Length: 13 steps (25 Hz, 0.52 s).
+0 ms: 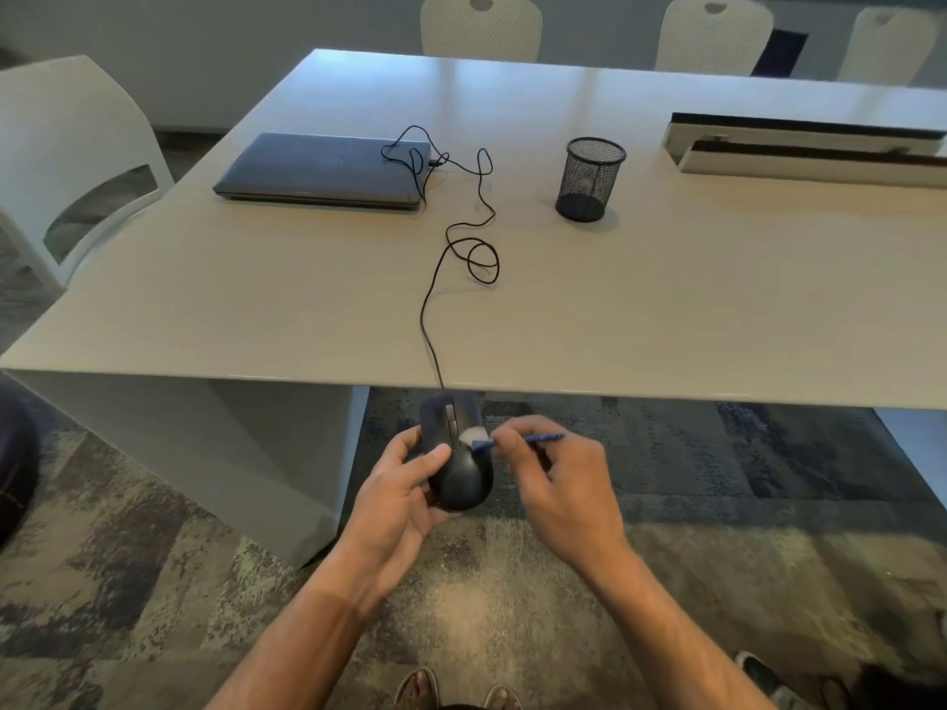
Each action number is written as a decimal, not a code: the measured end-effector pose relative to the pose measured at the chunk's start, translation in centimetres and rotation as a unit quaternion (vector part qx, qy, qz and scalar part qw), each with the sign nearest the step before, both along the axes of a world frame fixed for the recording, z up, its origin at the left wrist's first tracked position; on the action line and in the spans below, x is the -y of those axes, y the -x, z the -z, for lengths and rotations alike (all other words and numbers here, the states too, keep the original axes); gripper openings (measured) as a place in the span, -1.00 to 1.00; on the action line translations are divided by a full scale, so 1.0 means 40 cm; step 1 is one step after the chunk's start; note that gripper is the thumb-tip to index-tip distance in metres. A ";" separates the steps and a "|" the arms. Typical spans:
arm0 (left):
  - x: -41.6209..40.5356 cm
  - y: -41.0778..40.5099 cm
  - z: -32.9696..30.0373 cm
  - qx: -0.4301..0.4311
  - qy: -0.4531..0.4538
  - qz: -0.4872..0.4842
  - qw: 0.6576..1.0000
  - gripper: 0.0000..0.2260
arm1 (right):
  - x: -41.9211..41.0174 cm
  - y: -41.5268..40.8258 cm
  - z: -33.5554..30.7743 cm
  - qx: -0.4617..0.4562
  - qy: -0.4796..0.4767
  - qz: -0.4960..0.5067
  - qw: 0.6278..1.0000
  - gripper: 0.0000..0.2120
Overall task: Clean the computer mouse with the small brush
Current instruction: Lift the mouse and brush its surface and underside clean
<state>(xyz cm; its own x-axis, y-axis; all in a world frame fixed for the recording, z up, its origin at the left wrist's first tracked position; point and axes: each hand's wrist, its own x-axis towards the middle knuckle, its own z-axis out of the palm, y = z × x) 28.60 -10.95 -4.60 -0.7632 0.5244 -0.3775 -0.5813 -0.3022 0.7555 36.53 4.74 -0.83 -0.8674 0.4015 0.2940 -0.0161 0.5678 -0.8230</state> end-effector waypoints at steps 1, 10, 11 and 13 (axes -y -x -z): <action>0.000 0.002 0.002 0.001 0.002 0.001 1.000 -0.62 | 0.013 -0.016 0.006 -0.006 -0.001 0.000 1.000 -0.87; -0.007 0.008 0.007 -0.011 0.016 0.006 1.000 -0.63 | 0.082 -0.069 0.039 -0.009 0.037 -0.021 0.999 -0.80; -0.006 0.007 0.008 -0.013 0.019 0.006 1.000 -0.64 | 0.074 -0.066 0.031 -0.018 0.063 -0.024 0.998 -0.77; -0.001 0.004 0.012 -0.017 0.027 0.005 0.999 -0.65 | 0.044 -0.049 0.008 -0.042 0.107 -0.009 0.993 -0.74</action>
<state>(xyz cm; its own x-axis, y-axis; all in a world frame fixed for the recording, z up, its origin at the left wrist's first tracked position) 28.43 -10.92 -5.06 -0.7710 0.5111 -0.3798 -0.5582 -0.2556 0.7893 38.49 3.00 -1.16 -0.8513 0.4463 0.2758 -0.0991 0.3794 -0.9199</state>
